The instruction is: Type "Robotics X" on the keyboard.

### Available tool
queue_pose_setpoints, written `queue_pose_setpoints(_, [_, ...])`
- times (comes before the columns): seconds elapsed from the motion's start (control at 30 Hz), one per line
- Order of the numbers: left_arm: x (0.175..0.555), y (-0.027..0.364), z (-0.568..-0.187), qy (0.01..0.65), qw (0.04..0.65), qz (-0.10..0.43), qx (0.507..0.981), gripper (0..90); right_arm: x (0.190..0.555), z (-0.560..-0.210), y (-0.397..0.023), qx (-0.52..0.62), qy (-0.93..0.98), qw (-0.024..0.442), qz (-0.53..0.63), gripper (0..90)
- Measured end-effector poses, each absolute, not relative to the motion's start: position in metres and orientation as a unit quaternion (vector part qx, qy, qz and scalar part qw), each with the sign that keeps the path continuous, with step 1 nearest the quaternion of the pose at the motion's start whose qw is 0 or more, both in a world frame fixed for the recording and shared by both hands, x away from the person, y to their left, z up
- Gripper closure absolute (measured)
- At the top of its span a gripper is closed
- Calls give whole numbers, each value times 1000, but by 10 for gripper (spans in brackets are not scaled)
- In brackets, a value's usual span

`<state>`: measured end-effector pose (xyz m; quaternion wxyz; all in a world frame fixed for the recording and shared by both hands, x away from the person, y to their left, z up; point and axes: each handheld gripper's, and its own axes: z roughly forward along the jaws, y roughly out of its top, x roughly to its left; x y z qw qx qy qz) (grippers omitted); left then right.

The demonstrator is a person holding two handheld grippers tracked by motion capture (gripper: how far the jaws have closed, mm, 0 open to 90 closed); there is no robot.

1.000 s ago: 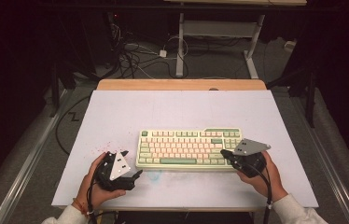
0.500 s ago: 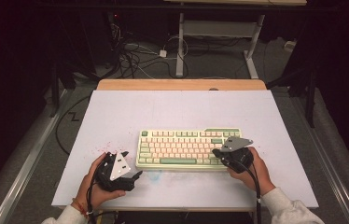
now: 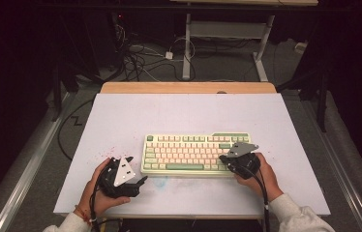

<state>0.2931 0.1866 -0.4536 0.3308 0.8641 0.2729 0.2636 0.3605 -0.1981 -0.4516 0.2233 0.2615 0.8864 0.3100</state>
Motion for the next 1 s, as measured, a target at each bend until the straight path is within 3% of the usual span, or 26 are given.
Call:
queue_pose_setpoints(0.23, [294, 191, -446, 283, 350, 250, 857, 453, 359, -453, -199, 264, 883, 226, 315, 898])
queue_pose_setpoints(0.47, [299, 196, -441, 293, 356, 237, 855, 754, 358, -454, -199, 265, 882, 229, 317, 898])
queue_pose_setpoints(0.6, [301, 199, -440, 292, 359, 229, 856, 864, 358, -454, -199, 263, 882, 232, 314, 898])
queue_pose_setpoints(1.0, [307, 194, -436, 304, 350, 197, 864, 872, 357, -454, -198, 264, 881, 234, 315, 898])
